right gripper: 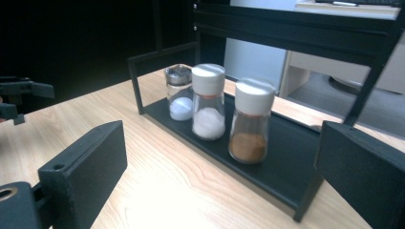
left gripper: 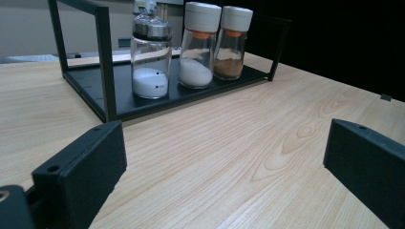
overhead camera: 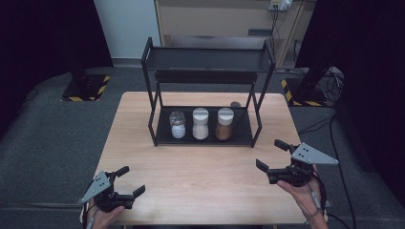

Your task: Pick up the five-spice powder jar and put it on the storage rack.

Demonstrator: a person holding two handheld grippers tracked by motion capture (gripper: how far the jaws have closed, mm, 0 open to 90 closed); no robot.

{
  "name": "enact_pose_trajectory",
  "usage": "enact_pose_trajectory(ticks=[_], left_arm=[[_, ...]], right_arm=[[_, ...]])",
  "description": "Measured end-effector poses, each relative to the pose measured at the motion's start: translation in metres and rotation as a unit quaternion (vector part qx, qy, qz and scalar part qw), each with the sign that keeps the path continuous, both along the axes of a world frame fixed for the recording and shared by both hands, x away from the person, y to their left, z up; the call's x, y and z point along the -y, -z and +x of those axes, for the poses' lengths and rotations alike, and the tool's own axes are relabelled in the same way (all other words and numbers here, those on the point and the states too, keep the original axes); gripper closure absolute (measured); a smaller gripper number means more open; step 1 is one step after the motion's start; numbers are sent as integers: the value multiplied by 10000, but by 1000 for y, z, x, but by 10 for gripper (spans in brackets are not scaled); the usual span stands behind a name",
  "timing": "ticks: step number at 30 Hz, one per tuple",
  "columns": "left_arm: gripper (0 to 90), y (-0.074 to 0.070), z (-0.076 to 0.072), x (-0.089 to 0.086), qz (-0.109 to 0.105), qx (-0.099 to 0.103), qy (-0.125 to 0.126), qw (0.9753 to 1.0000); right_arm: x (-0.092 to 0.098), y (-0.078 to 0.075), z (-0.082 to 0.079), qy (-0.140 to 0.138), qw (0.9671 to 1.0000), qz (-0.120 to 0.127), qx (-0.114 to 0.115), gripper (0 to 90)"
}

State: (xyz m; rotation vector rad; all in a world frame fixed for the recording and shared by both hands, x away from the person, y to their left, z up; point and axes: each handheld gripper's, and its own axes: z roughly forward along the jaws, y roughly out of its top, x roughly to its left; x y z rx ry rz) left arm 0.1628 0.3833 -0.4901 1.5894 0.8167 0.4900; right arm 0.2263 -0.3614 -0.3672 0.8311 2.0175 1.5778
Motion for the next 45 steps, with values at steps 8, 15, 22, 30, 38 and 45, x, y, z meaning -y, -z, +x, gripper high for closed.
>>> enact_pose_trajectory(ticks=[8, 15, 22, 30, 38, 45], left_arm=[[0, 1, 0, 0, -30, -9, -16, 10000], [0, 1, 0, 0, -49, -14, -22, 10000], [0, 1, 0, 0, -57, -13, -33, 10000], [0, 2, 0, -1, -56, -10, -45, 10000], [0, 2, 0, -1, -54, -9, -53, 10000], [0, 2, 0, -1, -51, 0, -52, 10000]], right_arm=[[10, 18, -17, 234, 9997, -89, -54, 35], [17, 32, -24, 291, 9995, -31, -150, 35], [16, 40, -29, 319, 9993, -80, -198, 35], [14, 52, -31, 335, 9989, -107, -305, 35], [14, 62, -32, 388, 9987, -106, -318, 36], [14, 70, -33, 403, 9986, -84, -340, 37]])
